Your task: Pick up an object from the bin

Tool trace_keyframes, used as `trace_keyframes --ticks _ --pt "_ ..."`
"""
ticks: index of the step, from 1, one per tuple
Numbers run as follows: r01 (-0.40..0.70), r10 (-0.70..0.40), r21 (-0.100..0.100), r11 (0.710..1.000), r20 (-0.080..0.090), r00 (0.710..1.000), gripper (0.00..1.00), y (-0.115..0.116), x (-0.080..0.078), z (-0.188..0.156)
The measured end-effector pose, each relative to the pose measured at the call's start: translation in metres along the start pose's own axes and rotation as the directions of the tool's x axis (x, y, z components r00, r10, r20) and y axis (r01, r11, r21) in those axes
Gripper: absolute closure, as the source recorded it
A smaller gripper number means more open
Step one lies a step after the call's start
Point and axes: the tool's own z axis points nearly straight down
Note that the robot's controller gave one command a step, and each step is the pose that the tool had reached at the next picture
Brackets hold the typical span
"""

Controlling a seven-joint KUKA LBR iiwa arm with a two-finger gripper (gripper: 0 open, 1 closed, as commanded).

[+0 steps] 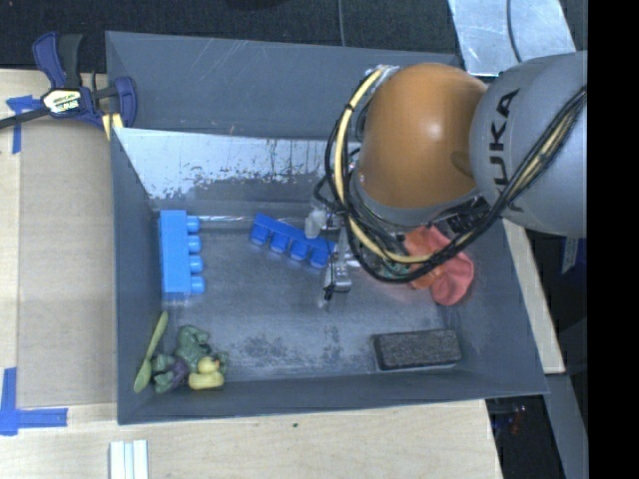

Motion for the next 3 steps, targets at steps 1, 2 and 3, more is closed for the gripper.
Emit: trace_keyframes --ticks 1,2,3 --pt "-0.002 0.002 -0.001 1.0 0.007 1.0 0.0 0.0 -0.002 -0.004" --pt "-0.117 0.117 -0.004 0.993 0.012 0.993 0.0 -0.016 -0.031 0.009" --pt "-0.158 0.158 -0.002 0.987 0.009 0.987 0.0 -0.024 -0.058 0.037"
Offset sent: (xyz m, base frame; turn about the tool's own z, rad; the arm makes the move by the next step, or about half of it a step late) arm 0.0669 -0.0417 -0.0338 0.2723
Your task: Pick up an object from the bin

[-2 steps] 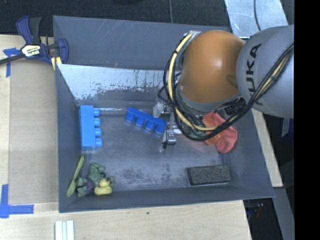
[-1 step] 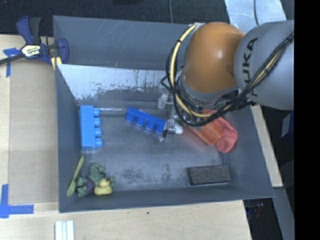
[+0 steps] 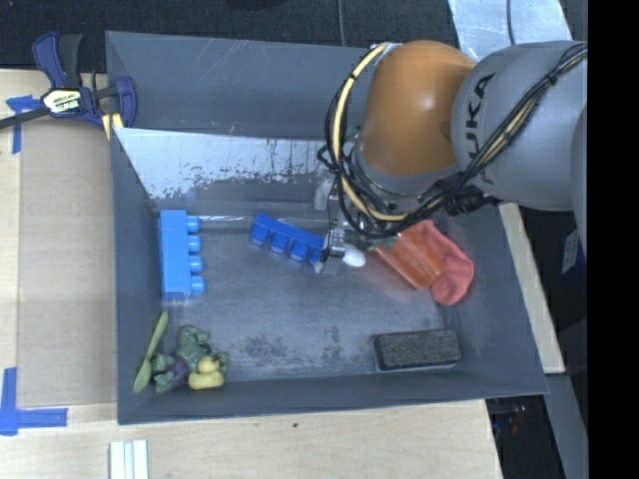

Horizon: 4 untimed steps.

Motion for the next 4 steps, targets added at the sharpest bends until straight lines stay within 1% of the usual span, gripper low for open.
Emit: trace_keyframes --ticks 1,2,3,4 --pt "0.245 -0.245 0.001 0.97 0.003 0.97 0.0 -0.003 -0.008 0.029" --pt "-0.036 0.036 -0.002 0.999 0.007 0.999 0.0 -0.016 -0.008 0.083" --pt "0.04 -0.04 -0.002 0.999 0.014 0.999 1.0 -0.016 -0.024 0.089" --pt "0.039 -0.039 -0.003 0.999 0.014 0.999 1.0 -0.016 -0.024 0.089"
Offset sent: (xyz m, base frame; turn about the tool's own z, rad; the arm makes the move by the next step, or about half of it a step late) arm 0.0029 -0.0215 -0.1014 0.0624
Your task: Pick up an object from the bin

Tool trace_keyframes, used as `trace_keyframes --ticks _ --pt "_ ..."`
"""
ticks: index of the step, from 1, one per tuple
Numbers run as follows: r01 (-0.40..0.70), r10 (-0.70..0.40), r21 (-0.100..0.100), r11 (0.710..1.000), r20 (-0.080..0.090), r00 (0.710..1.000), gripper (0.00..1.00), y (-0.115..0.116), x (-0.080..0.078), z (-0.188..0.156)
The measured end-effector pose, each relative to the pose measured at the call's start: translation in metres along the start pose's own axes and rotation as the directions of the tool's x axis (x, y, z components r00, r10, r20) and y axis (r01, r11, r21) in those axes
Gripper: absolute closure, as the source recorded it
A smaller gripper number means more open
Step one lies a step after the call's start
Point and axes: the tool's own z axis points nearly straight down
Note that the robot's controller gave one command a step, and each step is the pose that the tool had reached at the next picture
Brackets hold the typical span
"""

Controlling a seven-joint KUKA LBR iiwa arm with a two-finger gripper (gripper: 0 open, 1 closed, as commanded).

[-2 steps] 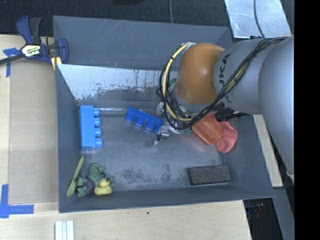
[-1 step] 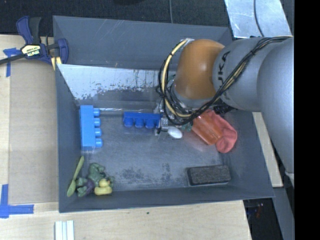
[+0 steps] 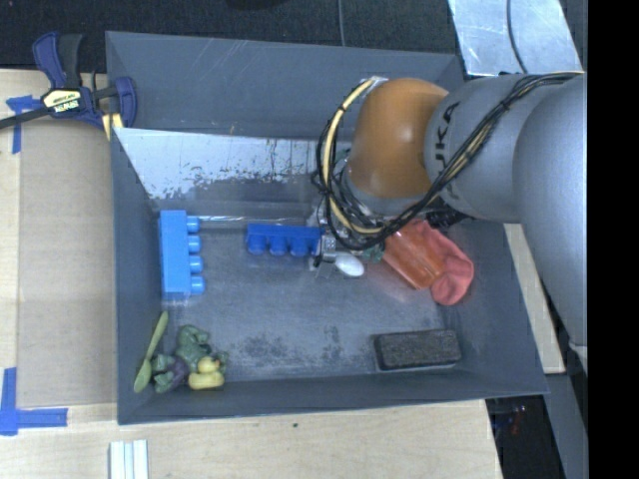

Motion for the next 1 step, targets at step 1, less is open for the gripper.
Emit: trace_keyframes --ticks 1 --pt "-0.137 0.137 -0.001 0.991 0.005 0.991 1.0 0.0133 -0.0051 -0.163"
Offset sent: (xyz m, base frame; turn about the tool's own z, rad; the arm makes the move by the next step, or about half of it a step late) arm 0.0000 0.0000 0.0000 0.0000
